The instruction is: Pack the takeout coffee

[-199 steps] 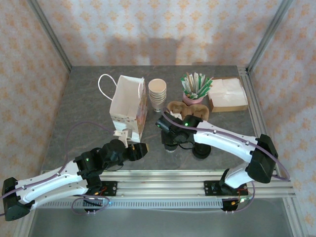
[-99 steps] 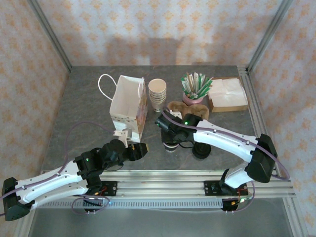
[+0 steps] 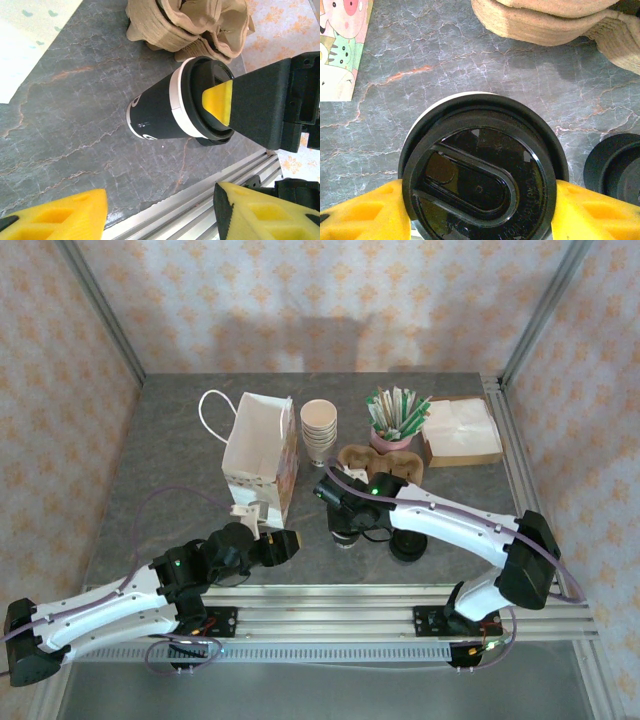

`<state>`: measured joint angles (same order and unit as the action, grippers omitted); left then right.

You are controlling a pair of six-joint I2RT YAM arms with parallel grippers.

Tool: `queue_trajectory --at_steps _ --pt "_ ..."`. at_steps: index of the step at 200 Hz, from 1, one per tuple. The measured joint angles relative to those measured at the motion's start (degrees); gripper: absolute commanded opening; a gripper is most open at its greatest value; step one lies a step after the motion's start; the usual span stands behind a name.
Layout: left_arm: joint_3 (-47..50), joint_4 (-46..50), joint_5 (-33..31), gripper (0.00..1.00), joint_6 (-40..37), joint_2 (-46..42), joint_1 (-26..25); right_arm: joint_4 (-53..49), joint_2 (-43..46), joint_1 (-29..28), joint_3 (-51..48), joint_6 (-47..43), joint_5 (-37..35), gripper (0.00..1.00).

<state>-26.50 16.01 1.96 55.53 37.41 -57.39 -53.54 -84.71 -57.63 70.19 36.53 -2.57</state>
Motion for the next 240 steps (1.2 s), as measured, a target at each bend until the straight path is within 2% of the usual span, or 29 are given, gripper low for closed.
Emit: queue_trajectory --at_steps 240 --pt "0.0 0.1 -1.0 0.59 0.0 0.3 0.0 1.9 0.9 -0.1 -1.6 1.1 -0.2 0.63"
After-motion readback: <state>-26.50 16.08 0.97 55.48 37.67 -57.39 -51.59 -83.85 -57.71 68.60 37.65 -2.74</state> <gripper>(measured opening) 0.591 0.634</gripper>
